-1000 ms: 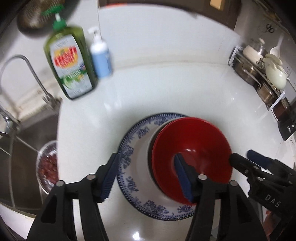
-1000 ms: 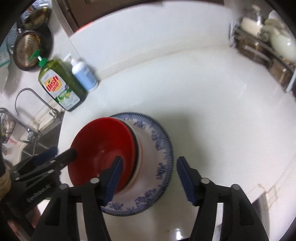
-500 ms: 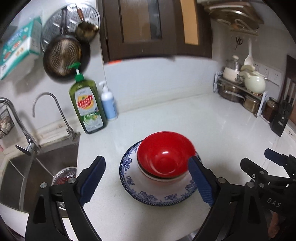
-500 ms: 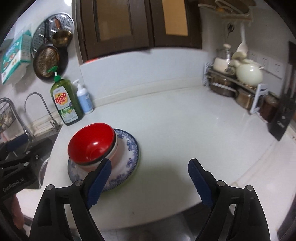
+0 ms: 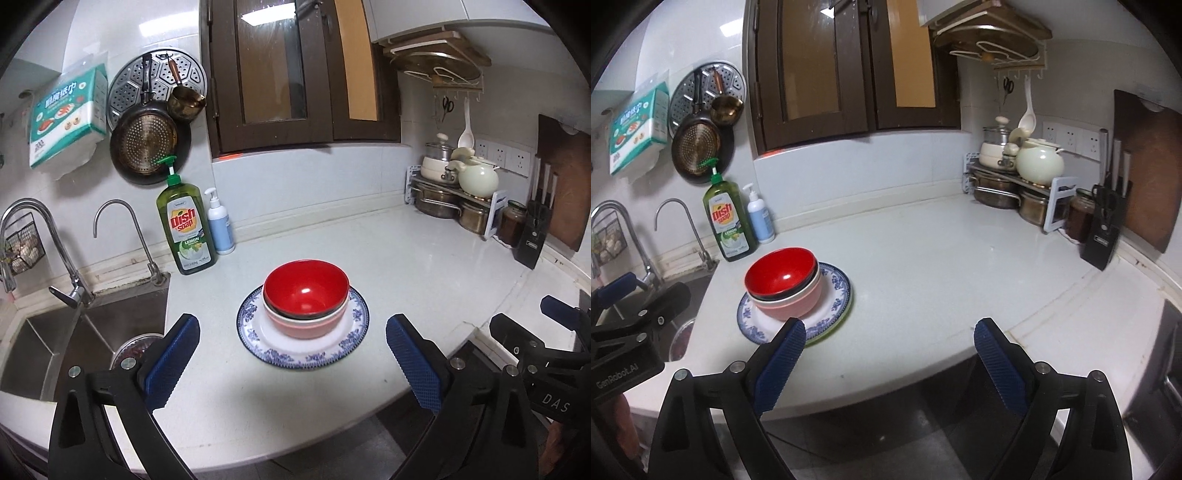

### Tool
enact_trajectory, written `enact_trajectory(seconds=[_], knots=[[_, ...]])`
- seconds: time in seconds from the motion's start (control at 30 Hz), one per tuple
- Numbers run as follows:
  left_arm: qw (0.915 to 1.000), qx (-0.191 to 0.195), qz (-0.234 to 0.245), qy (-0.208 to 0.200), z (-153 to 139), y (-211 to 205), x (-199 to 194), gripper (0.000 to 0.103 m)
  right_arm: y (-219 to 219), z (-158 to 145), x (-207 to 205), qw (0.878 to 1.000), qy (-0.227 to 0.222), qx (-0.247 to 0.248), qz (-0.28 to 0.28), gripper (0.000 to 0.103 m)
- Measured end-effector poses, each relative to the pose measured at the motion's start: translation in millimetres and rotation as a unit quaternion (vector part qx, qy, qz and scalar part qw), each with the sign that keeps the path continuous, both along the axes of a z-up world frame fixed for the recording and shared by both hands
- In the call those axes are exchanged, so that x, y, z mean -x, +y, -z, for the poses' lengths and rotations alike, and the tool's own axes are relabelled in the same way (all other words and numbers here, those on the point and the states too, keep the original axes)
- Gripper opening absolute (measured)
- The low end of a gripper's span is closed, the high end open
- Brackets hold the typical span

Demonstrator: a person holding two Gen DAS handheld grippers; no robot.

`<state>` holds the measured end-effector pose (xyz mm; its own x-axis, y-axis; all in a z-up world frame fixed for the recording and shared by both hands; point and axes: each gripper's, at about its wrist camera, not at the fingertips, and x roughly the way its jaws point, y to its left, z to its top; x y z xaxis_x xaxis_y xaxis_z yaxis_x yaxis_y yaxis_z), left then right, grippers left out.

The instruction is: Organize plates and bowls

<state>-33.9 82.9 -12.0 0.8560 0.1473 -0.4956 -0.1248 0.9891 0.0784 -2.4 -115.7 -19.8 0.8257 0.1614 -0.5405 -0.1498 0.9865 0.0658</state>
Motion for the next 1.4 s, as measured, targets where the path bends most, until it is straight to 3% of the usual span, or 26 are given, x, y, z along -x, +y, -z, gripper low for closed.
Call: enact_trajectory(seconds=[0.63, 1.4], knots=[[0.9984, -0.014, 0.051, -0.022, -14.4, 7.1, 55.6, 0.103, 16.0, -19.9, 72.8, 0.998, -0.034, 0.0, 0.062, 0.094], [0.9965, -0.018, 0.073, -0.037, -22.0, -2.1, 75.0, 0.103, 14.7, -29.3, 101.1, 0.994, -0.048, 0.005, 0.094, 0.094]])
